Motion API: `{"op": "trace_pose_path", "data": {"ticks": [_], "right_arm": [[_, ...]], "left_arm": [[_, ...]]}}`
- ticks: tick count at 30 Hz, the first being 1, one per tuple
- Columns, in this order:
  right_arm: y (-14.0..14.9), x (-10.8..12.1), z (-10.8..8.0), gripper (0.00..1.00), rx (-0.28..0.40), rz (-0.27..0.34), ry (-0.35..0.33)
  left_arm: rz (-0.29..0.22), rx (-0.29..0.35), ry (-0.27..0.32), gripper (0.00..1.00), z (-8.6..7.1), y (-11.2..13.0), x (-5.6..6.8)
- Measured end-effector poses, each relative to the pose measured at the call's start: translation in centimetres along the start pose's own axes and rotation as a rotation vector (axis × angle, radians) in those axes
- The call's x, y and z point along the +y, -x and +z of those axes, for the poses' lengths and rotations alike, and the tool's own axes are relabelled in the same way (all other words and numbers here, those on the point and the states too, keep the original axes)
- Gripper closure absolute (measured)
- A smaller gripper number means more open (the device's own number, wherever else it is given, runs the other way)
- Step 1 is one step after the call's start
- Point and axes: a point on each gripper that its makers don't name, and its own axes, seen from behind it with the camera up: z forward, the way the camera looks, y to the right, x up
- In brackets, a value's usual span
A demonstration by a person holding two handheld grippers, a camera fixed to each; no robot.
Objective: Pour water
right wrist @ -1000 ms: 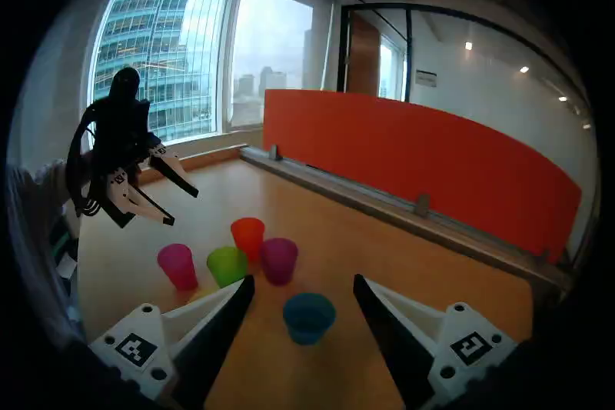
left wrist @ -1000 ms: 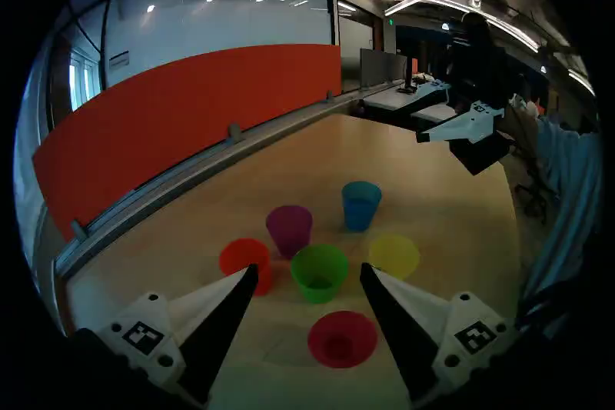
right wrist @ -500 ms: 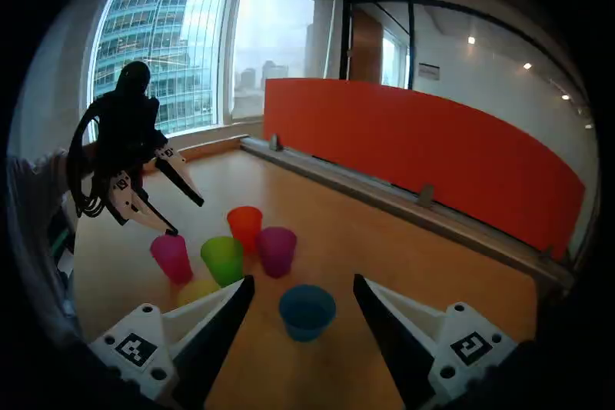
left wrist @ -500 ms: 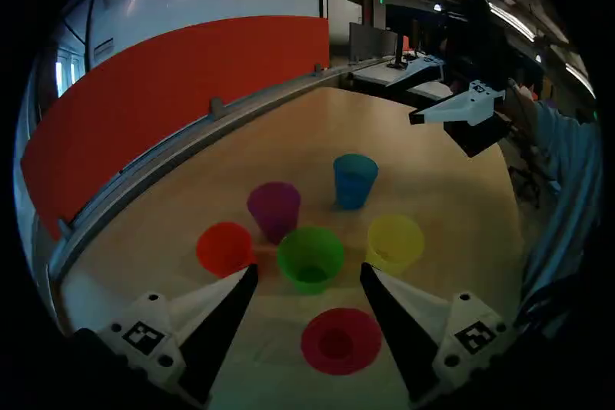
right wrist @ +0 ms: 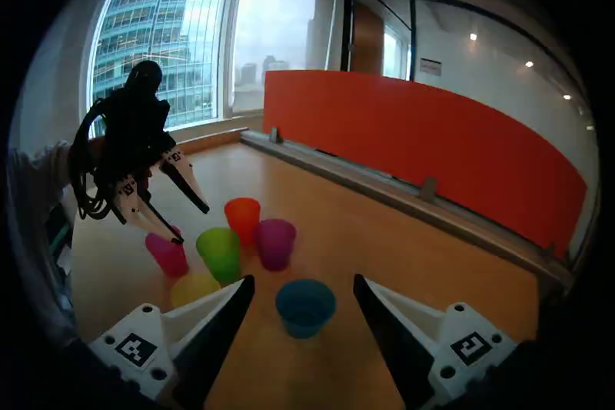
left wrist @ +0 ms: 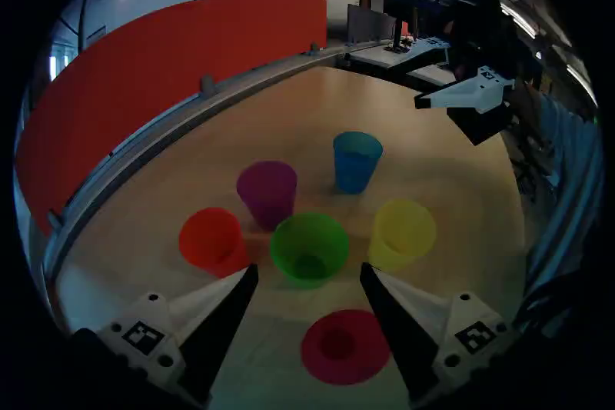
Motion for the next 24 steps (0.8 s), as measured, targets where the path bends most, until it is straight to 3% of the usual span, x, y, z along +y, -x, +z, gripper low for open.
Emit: {"op": "trace_pose_path", "data": {"ticks": [9,24], "right_arm": [[0.4,-0.1,0.7,0.0,-0.014,-0.009,-0.006],[0.7,0.3,1.4,0.0,-0.023,-0.008,-0.004]], "left_arm": [[-0.011,-0.045,0.008,0.01,1.5,0.9,-0.3],[-0.018,-0.06,0.023,0.01,3.4,0.9,0.0]]}}
